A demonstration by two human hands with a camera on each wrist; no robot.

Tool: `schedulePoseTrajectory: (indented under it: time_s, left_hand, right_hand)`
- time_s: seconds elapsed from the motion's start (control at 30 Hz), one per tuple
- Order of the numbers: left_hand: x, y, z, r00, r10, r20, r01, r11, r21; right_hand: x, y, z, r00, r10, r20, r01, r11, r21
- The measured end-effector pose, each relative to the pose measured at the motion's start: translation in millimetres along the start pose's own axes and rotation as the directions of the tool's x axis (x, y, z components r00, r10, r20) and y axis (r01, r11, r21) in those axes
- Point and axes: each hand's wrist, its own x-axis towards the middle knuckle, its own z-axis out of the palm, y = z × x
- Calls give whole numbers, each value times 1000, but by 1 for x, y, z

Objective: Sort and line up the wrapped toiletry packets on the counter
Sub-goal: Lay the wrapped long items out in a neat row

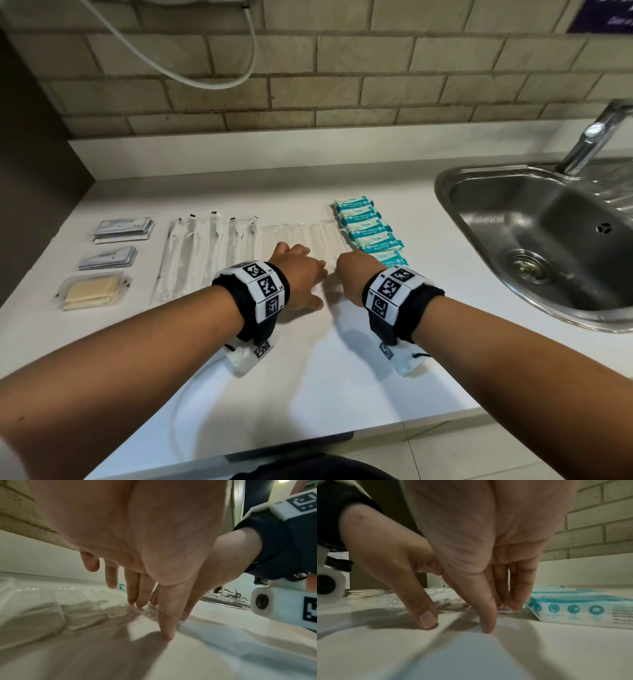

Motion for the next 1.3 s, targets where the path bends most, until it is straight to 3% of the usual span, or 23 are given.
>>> schedulePoseTrajectory:
  time_s: [0.2, 0.33, 0.47, 0.73, 1.03, 1.2, 1.3]
  left_hand:
    - [-5, -11, -8, 997, -39, -63, 34, 997, -73]
    - [-5, -19, -5, 996, -93, 4, 93, 995, -27]
    - [-5, -19, 1, 995, -84, 45, 84, 996, -2]
    - [-8, -21, 6, 998, -54, 27, 55, 998, -36]
    - [-9, -18, 5, 999, -52, 14, 53, 998, -47]
    - [-9, -22, 2, 998, -56, -10, 54, 994, -92]
    - [-10, -34, 1, 990, -131, -52, 121, 979, -164]
  right_hand:
    - [9, 2, -1, 996, -36, -79, 38, 999, 34]
    - [17, -1, -4, 985, -139, -97, 138, 990, -20]
    - [18, -4, 2, 983, -180, -42, 175, 980, -98]
    - [18, -6, 1, 986, -151, 68, 150, 989, 18]
    - [22, -9, -1, 984, -128, 121, 128, 992, 2]
    - [22, -7, 1, 990, -140, 29, 139, 990, 3]
    - [23, -9, -1, 981, -189, -31, 191, 978, 79]
